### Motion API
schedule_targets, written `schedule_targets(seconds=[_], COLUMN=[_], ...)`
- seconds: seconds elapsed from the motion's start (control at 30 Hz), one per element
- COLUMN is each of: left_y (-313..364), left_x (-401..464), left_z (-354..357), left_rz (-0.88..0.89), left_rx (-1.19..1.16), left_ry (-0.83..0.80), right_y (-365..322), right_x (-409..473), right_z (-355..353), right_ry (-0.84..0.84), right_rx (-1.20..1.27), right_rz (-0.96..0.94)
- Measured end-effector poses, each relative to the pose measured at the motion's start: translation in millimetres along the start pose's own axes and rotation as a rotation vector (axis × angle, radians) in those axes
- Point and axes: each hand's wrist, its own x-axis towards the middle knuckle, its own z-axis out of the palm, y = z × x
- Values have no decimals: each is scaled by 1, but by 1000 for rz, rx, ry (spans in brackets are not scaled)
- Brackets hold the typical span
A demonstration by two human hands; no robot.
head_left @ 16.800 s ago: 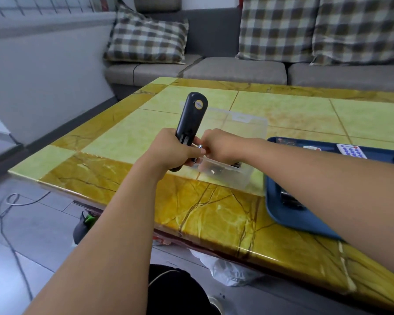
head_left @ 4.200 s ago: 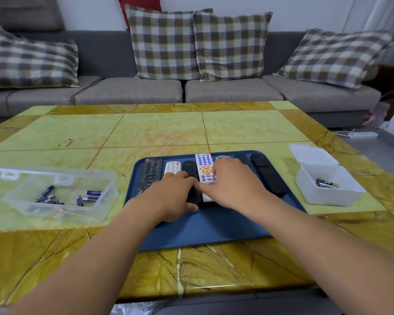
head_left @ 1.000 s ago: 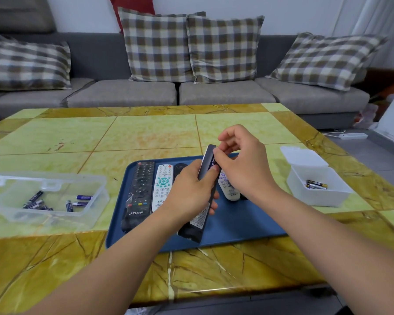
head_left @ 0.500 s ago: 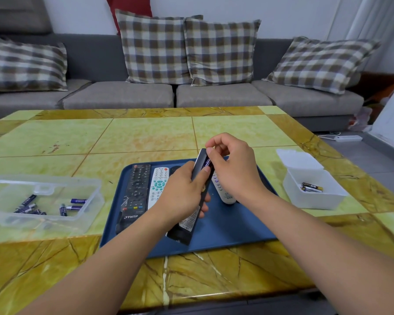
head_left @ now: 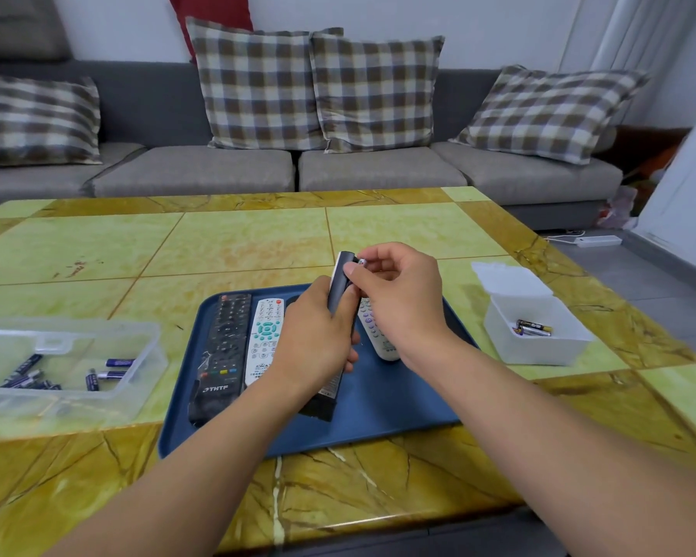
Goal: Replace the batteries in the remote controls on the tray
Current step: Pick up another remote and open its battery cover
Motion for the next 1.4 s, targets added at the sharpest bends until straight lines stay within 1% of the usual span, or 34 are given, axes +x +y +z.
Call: schedule_targets(seconds=[0.07, 0.1, 0.17, 0.23, 0.3, 0.33, 0.4, 0.47, 0.53, 0.6, 0.7, 0.8, 0.9, 0.93, 0.97, 1.07, 1.1, 1.17, 1.2, 1.23, 1.27, 1.33, 1.37, 1.4], left_y=[-1, -1, 1, 5, 9, 9, 11, 10, 9, 10, 5, 3, 0, 1, 1, 6, 8, 12, 14, 13, 14, 14, 14, 15], left_x=[-1, -1, -1, -1, 0, 0, -1, -1, 0, 5, 15, 14, 17, 20, 22, 22, 19, 13, 13, 14, 15, 16, 16, 14], left_z=[-1, -2, -5, -11, -17, -21, -25, -28, -32, -44, -72, -85, -84, -82, -78, -53, -44, -35, -33, -33, -33, -34, -35, -36], left_rz=[-20, -34, -78, -143, -191, -204, -212, -225, -277, -358, -429, -430, -356, -312, -262, -94, -73, -102, -129, -155, -175, -213, -229, -246], left_rx=[-24, -48, -110, -210, -290, -306, -297, -263, -281, -399, -718, -947, -1171, -1193, -1131, -780, -737, -751, -773, -804, -838, -872, -862, -849], left_ry=[-20, -29, -66, -135, -210, -244, -303, -343, -386, -464, -547, -521, -379, -360, -338, -207, -178, -141, -120, -98, -72, -37, -29, -30], right_y=[-3, -5, -9, -9, -4, -2, 0, -2, -3, -1, 3, 4, -1, -3, -5, -9, -11, -14, -14, -14, -14, -10, -12, -15], right_x=[-2, -1, 6, 17, 24, 25, 24, 21, 18, 17, 20, 19, 17, 16, 12, -5, -10, -16, -16, -16, -15, -12, -13, -16], right_z=[-1, -2, -6, -16, -25, -27, -30, -28, -25, -24, -29, -29, -29, -29, -27, -16, -12, -5, -2, -1, -1, -2, -2, -2], right_ry=[-42, -52, -38, -54, -110, -138, -203, -340, -484, -515, -458, -438, -437, -459, -494, -628, -668, -719, -702, -640, -531, -263, -189, -165], right_rx=[49, 129, 388, 616, 734, 720, 533, 317, 173, 93, 103, 182, 294, 311, 322, 369, 341, 133, 2, -93, -140, -180, -206, -222], right_rz=[28, 95, 313, 506, 642, 684, 665, 568, 446, 365, 416, 520, 606, 624, 644, 702, 699, 616, 530, 418, 284, -46, -188, -291])
